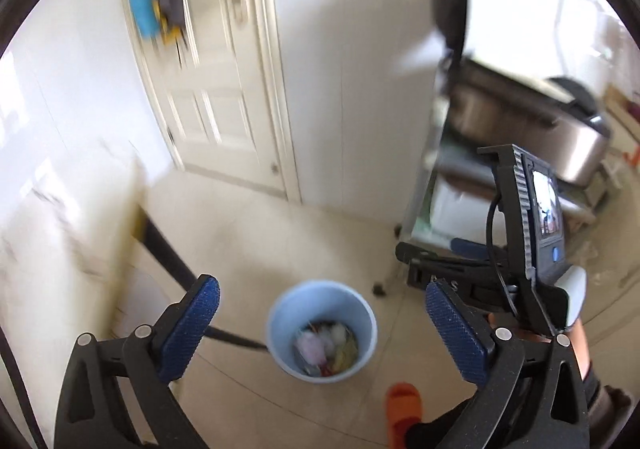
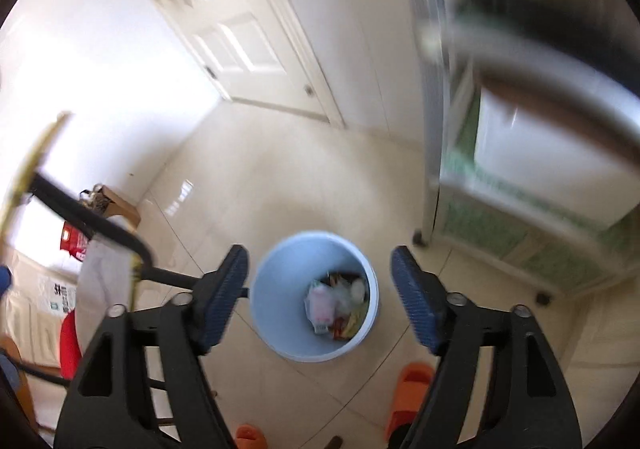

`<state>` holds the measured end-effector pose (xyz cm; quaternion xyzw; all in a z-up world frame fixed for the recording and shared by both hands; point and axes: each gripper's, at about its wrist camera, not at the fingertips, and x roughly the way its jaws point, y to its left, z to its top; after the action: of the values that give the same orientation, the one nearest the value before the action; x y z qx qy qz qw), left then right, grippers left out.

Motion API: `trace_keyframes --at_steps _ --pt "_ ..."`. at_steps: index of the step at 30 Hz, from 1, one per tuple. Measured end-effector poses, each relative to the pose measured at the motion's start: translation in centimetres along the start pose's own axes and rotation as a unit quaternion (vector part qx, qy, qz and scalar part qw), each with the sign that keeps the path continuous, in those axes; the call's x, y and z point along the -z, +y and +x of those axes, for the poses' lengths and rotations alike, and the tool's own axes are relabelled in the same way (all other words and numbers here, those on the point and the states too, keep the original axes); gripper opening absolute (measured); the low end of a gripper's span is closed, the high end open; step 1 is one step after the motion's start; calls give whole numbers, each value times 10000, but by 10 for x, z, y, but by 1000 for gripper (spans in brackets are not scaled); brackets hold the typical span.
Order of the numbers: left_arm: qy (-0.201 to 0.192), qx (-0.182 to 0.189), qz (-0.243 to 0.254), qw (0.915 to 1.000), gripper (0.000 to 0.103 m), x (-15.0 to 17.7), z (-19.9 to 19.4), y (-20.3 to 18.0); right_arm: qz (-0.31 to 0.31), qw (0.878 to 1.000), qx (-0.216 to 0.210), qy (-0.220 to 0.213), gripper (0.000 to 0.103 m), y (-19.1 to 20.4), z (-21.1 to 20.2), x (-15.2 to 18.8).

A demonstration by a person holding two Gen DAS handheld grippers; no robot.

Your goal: Collect trash

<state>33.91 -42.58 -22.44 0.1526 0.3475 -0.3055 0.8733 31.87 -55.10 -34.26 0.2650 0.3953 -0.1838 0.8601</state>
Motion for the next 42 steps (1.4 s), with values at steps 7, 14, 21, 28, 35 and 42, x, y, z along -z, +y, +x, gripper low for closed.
trace_keyframes --at_steps 7,14,21,28,35,42 --pt "-1058 -439 -257 9931 102 30 -151 20 -782 9911 -12 -1078 83 84 -141 -2" --pt "-2055 -1084 -481 9714 102 97 -309 31 -1662 9533 -73 -2519 103 170 -292 12" --pt "-2770 -1686 -564 9443 102 179 -426 45 -2086 9122 -729 -3452 103 244 -395 50" --pt "-3293 -2422 -1209 9046 102 241 -481 46 -2558 8811 -1136 -3812 103 315 -424 99" --pt "-3499 -2659 -1219 8900 102 289 -507 12 -2780 8684 -1340 -3882 103 351 -415 140" --pt "-3421 -2694 -1244 8916 102 309 -477 -9 -2764 8704 -1263 -3873 103 342 -411 154"
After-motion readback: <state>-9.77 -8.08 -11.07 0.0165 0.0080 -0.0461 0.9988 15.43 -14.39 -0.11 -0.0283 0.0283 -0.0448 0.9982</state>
